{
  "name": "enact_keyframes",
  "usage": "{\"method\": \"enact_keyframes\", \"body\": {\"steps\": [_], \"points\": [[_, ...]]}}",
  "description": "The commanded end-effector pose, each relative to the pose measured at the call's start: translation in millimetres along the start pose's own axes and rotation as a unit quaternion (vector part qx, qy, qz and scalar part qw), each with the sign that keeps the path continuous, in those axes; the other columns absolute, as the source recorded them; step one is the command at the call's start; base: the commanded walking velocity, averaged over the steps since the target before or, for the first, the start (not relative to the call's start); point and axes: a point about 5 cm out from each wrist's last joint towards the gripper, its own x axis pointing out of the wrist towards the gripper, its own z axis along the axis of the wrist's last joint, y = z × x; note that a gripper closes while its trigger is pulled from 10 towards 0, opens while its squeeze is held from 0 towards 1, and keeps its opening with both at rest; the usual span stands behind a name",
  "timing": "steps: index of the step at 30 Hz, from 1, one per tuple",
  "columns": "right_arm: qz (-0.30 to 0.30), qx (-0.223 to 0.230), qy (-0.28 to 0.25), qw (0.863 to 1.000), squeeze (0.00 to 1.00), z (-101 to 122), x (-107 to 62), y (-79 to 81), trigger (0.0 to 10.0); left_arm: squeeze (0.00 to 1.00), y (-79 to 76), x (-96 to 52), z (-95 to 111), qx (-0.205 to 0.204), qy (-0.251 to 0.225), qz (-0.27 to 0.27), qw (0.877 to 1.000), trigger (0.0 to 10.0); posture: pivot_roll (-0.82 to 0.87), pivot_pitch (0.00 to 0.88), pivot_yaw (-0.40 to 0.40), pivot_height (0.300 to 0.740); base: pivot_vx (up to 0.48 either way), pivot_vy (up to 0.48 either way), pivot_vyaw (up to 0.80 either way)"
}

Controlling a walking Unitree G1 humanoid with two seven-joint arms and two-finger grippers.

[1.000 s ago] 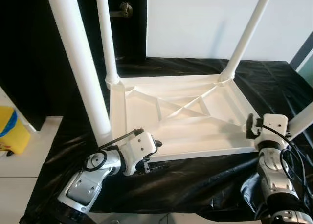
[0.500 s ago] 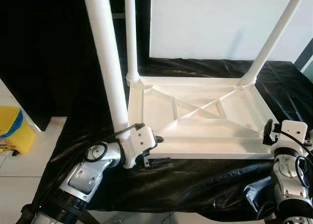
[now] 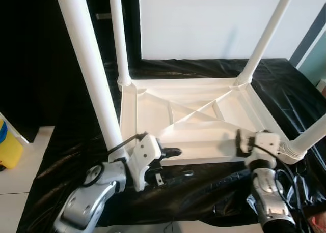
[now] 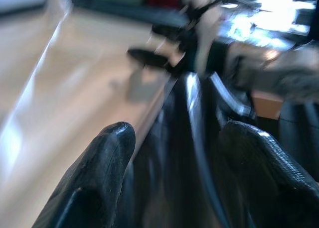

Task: Building children table

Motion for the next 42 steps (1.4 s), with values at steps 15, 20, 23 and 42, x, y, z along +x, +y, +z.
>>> {"method": "enact_keyframes", "body": {"steps": [15, 20, 23, 42], "points": [[0.036, 0.0, 0.002, 0.999, 0.0, 2.8, -27.9, -5.3, 10.0, 0.0, 7.9, -107.8, -32.1, -0.058, 0.152, 0.109, 0.981, 10.0, 0.08, 0.035, -0.112, 0.74, 0.0, 0.0, 0.0], [0.014, -0.007, 0.005, 1.0, 0.0, 0.3, -43.6, -10.8, 10.0, 0.0, 36.1, -144.8, -34.1, -0.048, 0.176, 0.194, 0.964, 10.0, 0.07, 0.04, -0.104, 0.74, 0.0, 0.0, 0.0], [0.011, -0.004, 0.011, 1.0, 0.0, -1.4, -53.3, -11.2, 10.0, 0.0, 57.6, -160.4, -32.1, -0.041, 0.158, 0.246, 0.956, 10.0, 0.07, 0.045, -0.095, 0.74, 0.0, 0.0, 0.0], [0.016, -0.002, 0.079, 0.997, 0.0, -24.6, -93.1, -3.3, 10.0, 0.0, 176.3, -96.9, 18.3, 0.036, -0.011, 0.325, 0.945, 10.0, 0.02, 0.037, -0.058, 0.74, 0.0, 0.0, 0.0]]}}
